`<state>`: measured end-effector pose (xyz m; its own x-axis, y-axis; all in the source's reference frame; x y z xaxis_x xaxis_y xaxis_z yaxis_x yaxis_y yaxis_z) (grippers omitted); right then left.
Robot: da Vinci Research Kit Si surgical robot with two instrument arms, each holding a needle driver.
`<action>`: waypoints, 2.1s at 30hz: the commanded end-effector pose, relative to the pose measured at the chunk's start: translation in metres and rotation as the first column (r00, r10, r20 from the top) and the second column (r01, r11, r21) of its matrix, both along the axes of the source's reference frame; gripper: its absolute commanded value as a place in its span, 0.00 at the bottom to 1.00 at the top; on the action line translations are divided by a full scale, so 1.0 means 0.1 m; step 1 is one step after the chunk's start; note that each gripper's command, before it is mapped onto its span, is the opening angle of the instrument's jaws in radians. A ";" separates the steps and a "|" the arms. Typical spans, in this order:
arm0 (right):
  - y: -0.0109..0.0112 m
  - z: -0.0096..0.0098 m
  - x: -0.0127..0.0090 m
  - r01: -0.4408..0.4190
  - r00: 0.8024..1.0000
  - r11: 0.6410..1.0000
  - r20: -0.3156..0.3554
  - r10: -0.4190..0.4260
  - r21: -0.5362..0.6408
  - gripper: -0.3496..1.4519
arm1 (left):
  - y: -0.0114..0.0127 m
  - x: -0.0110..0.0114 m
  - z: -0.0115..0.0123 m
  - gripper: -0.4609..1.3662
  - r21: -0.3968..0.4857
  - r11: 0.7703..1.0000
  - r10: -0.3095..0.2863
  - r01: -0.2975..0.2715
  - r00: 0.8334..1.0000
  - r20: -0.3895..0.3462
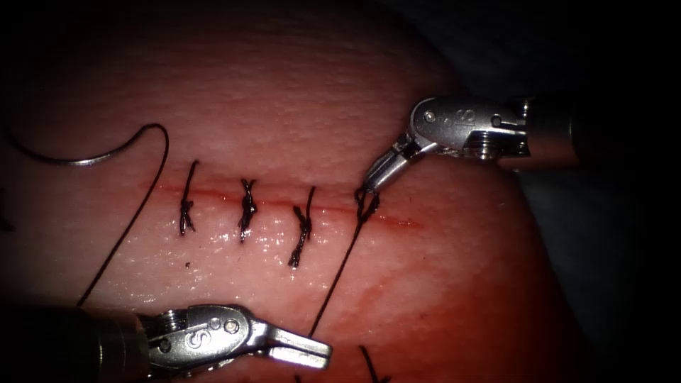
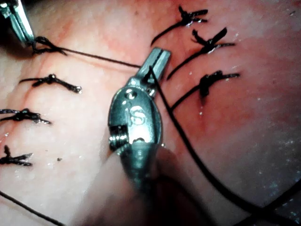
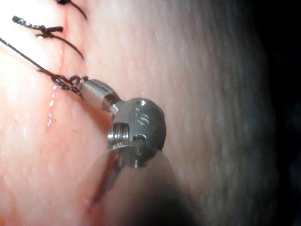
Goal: Wound Closure
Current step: To secure the knot, pull the right needle driver up and the left needle driver down.
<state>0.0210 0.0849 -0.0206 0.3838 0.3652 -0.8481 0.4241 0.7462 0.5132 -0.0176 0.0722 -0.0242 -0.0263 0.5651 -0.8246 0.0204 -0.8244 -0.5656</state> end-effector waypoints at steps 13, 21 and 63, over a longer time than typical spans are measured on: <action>0.008 0.005 0.004 -0.092 0.996 0.996 0.013 0.093 -0.017 0.00 | -0.054 -0.013 -0.024 0.06 0.000 0.999 0.033 -0.033 0.999 0.010; -0.002 0.003 0.011 -0.101 0.995 0.995 0.014 0.101 -0.021 0.00 | -0.067 -0.017 -0.043 0.06 -0.002 0.999 0.040 -0.040 0.999 0.015; -0.001 0.000 0.005 -0.230 0.967 0.970 0.091 0.238 -0.083 0.00 | -0.064 -0.024 -0.064 0.06 -0.047 0.999 0.024 -0.024 1.000 0.007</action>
